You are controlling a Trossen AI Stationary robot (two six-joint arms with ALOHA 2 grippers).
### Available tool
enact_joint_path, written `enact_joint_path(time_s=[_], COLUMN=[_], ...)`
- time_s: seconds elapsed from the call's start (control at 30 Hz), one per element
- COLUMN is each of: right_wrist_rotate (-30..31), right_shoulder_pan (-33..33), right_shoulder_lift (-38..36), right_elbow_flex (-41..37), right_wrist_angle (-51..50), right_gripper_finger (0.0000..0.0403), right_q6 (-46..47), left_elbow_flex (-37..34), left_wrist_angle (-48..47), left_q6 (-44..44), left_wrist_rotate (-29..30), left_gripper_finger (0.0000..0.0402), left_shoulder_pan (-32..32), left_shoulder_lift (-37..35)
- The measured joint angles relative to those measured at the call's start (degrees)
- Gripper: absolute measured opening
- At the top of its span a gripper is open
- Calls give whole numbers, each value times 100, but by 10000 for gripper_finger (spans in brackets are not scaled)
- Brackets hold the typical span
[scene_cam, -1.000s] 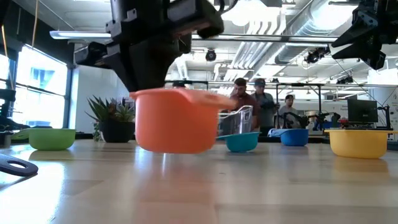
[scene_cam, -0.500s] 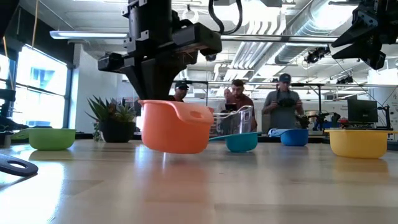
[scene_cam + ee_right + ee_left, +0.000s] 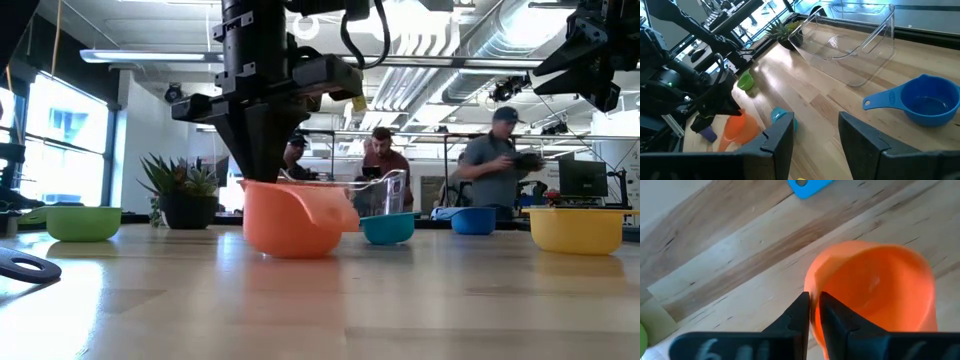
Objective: Nest measuring cups in basket
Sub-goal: Move the orange measuring cup, then stack the red measuring cup on top of the orange measuring cup
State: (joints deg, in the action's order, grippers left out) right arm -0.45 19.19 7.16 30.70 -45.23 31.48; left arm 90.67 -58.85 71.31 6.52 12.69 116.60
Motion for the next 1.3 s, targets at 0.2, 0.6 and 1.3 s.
enact_joint_path(time_s=[0.2, 0.6, 1.3], right_wrist_rotate=[-14, -216, -1849], right_shoulder_pan=[1, -1, -168], right_shoulder_lift=[0, 0, 384], right_elbow_flex=[0, 0, 0], right_wrist_angle=[0, 57, 1719], right_gripper_finger=[145, 145, 145], right_q6=[-57, -253, 607], left_elbow_flex=[0, -8, -2], left_wrist_angle=[0, -59, -207], left_q6=[-143, -221, -1393], left_wrist_rotate=[-2, -168, 867], left_gripper_finger=[51, 93, 90], left_shoulder_pan=[2, -46, -39], left_shoulder_lift=[0, -115, -1980])
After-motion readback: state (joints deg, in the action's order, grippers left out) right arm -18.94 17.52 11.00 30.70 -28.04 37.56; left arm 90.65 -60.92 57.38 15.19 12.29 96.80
